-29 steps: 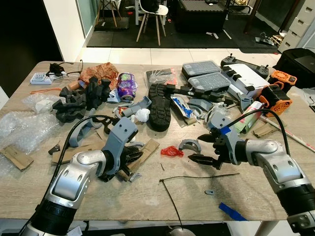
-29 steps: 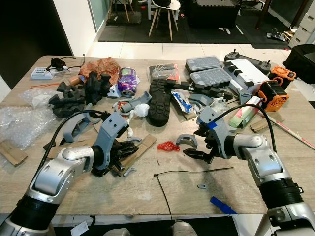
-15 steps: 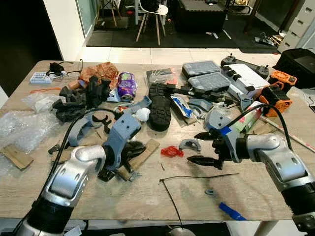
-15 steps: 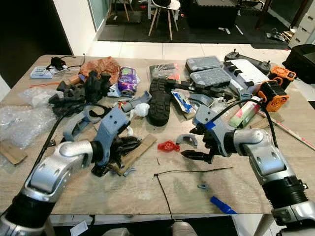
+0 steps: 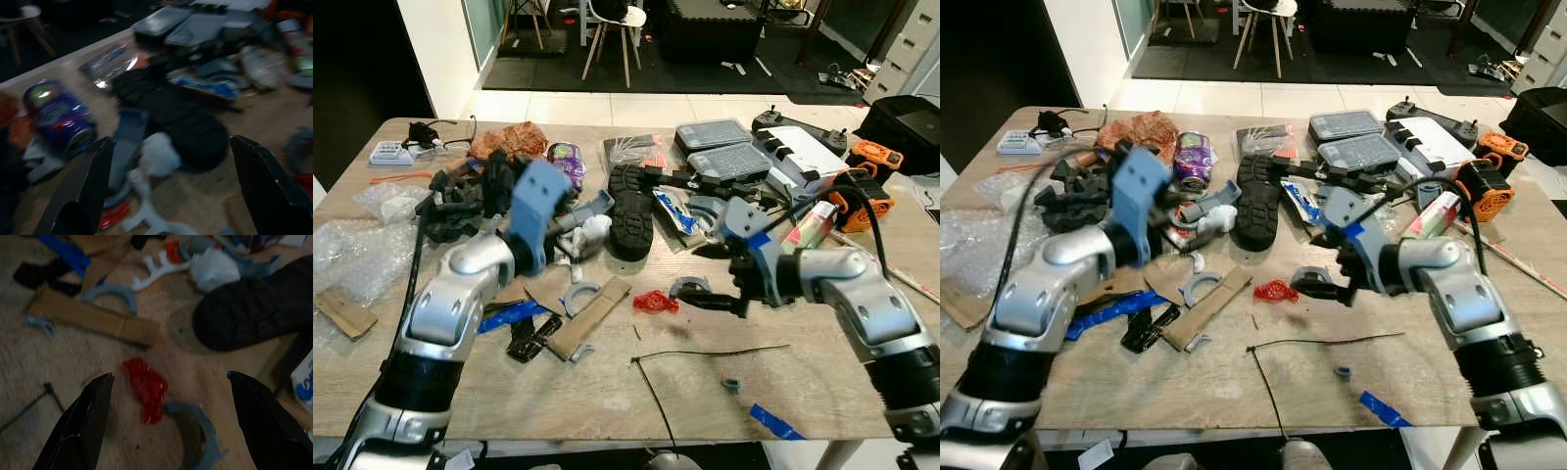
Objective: Picking trash to rubbish bin
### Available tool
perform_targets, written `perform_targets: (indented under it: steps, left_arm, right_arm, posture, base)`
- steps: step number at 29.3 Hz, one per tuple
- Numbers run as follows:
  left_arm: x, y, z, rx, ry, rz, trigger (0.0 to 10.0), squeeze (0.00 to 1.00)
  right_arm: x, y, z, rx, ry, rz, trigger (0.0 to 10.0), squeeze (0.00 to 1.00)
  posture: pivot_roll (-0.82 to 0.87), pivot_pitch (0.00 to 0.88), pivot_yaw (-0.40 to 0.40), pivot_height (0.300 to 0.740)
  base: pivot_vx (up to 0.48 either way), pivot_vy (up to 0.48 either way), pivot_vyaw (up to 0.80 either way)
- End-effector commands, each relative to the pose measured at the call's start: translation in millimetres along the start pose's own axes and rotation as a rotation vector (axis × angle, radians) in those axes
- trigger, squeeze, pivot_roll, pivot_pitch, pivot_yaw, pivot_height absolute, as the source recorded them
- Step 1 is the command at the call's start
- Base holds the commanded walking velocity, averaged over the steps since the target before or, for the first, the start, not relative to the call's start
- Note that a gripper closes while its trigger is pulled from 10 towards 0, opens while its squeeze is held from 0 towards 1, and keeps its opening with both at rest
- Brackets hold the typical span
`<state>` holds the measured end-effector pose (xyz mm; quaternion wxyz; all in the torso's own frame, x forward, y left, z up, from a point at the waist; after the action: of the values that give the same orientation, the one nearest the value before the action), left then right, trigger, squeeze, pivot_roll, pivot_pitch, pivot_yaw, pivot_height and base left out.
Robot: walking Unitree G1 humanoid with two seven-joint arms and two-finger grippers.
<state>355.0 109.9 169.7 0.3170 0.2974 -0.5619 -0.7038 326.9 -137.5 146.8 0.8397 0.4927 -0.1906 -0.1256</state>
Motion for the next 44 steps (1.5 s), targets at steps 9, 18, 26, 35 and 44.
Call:
perform_targets:
  steps: [9,18,26,35,44]
  left_arm:
    - [-24.3,-16,3.8,-0.036,0.096,-0.027,10.0,1.00]
    - [2.1,-21,20.5,-0.003,-0.023,-0.044,10.0,0.00]
    - [49.3,-59,60.9,-0.179,-0.252,-0.160,10.0,0.00]
    - [106.4,-74,71.0,-0.260,-0.420,-0.067,10.0,0.00]
    - [128.6,-70,49.9,-0.259,-0.306,0.094,10.0,0.00]
  right_arm:
    - [-6.2,9,-1.8,0.061,0.019,-0.027,10.0,0.00]
    - [-43.9,27,9.2,0.119,0.183,-0.023,10.0,0.00]
    - [-71.8,19,25.8,0.049,0.255,-0.049,10.0,0.00]
    - [-83.8,18,24.0,0.013,0.308,-0.053,10.0,0.00]
    - [-90.6,28,19.8,0.040,0.309,-0.049,10.0,0.00]
  posture:
    - [0.00,0.000,-0.032,0.740]
    - [-0.01,0.000,-0.030,0.740]
    - [-0.04,0.066,-0.048,0.740]
    - [-0.03,0.101,-0.058,0.740]
    - [-0.01,0.108,-0.048,0.740]
  base:
    - [0.000,0.000,0.00]
    - [0.000,0.000,0.00]
    - [0.000,0.000,0.00]
    - [0.000,0.000,0.00]
    - [0.000,0.000,0.00]
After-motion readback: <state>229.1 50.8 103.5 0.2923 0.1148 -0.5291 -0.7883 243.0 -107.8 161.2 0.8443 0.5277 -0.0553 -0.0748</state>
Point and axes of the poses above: a point about 5 cm out from each wrist's last joint towards the gripper, its own z axis pointing back from the gripper into the wrist, its own y axis along the axis of the wrist's last joint, x = y × z, the point moved 5 cm from there along -z, pointing out of the wrist towards the gripper, and after that the axes turned 3 degrees about z, right-handed, at the moved point
